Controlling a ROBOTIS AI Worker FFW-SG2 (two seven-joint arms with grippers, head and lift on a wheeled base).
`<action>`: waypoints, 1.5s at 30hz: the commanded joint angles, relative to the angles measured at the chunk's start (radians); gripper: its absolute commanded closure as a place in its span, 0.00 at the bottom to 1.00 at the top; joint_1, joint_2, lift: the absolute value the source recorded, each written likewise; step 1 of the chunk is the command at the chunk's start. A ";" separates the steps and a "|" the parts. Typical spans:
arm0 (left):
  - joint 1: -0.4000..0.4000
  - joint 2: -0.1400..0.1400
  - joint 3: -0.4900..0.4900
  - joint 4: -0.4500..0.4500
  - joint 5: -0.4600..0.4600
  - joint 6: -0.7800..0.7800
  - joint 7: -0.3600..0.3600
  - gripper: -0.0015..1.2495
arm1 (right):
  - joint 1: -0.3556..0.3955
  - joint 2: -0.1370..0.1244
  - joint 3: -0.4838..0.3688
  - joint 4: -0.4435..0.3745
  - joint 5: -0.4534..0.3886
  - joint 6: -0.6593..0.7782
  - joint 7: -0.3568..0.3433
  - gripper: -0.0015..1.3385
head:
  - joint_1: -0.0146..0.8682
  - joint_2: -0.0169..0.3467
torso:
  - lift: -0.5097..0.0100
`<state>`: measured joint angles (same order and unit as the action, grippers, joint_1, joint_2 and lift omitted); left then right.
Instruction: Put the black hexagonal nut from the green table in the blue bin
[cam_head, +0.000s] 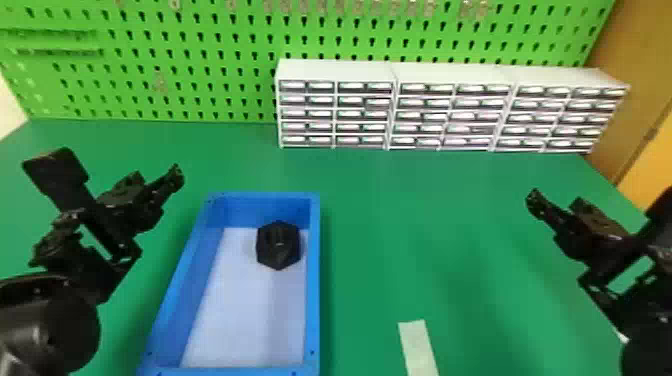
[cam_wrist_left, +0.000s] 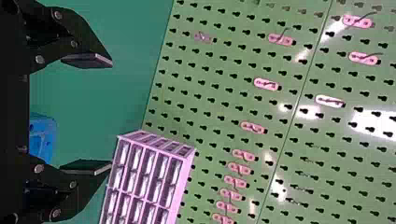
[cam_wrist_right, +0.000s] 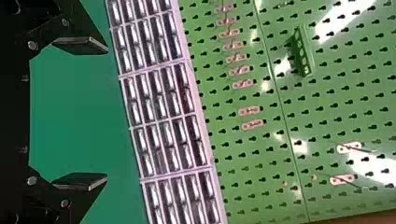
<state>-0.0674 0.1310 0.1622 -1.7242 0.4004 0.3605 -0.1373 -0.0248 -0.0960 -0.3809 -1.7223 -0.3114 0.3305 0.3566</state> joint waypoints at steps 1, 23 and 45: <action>0.000 -0.004 -0.003 0.000 0.000 0.001 0.001 0.38 | -0.003 -0.037 0.014 0.010 -0.032 0.033 0.028 0.24 | 0.80 0.07 | 0.79; 0.003 -0.008 -0.010 0.000 -0.006 0.001 0.001 0.38 | -0.050 -0.076 0.008 0.044 -0.015 0.154 0.168 0.24 | 0.80 0.07 | 0.79; -0.003 -0.019 -0.007 0.002 -0.018 0.001 0.001 0.38 | -0.060 -0.065 0.025 0.055 -0.012 0.156 0.171 0.24 | 0.80 0.07 | 0.79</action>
<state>-0.0678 0.1125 0.1564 -1.7226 0.3826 0.3620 -0.1365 -0.0833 -0.1627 -0.3574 -1.6676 -0.3238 0.4863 0.5276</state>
